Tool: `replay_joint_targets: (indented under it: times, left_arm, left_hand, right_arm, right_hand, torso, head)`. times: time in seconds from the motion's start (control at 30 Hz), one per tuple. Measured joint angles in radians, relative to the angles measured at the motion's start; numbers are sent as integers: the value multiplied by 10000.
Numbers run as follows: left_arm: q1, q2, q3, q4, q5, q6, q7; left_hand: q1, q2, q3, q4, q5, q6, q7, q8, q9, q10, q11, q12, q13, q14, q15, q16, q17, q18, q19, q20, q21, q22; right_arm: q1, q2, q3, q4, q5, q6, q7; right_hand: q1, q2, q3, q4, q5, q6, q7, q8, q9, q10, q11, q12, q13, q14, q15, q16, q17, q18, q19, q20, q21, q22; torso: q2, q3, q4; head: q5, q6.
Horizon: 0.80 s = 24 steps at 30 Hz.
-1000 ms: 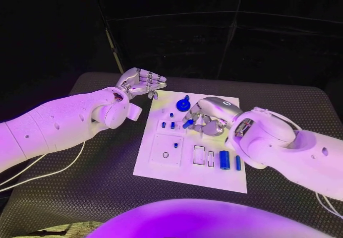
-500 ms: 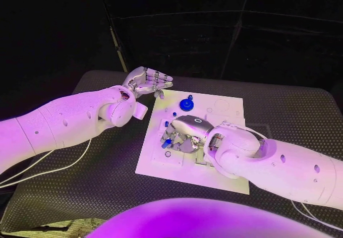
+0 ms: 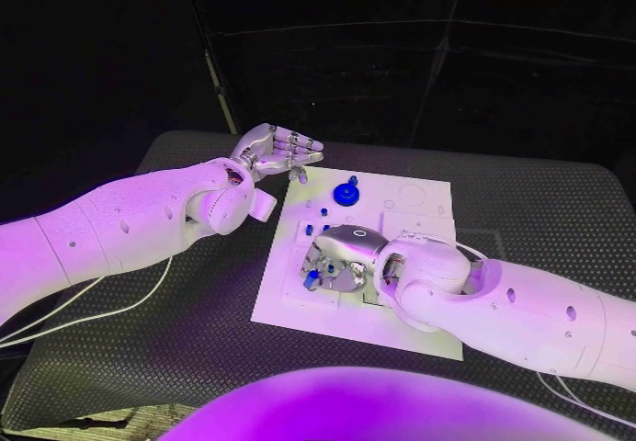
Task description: Assemble the parts on the task board
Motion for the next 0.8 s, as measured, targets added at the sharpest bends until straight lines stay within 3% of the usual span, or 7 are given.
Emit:
replay_joint_targets:
  times: [0.8]
  left_arm:
    - [-1,-10,0,-32,0,27,-11]
  left_hand:
    - [0,0,0,0,0,0,0,0,0,0,0,0,1,0,0,0,1,-1,0,0,0,1]
  right_arm:
    - [1,67,-3,-40,-661,511,-443]
  right_hand:
    - [-145,-36,-1,-1,0,-18,18,-5,1,0,0,-56,1,0,0,0,-67,0,0,-1,0,-26]
  torso:
    - [4,-7,8]
  head:
    - [-5,0]
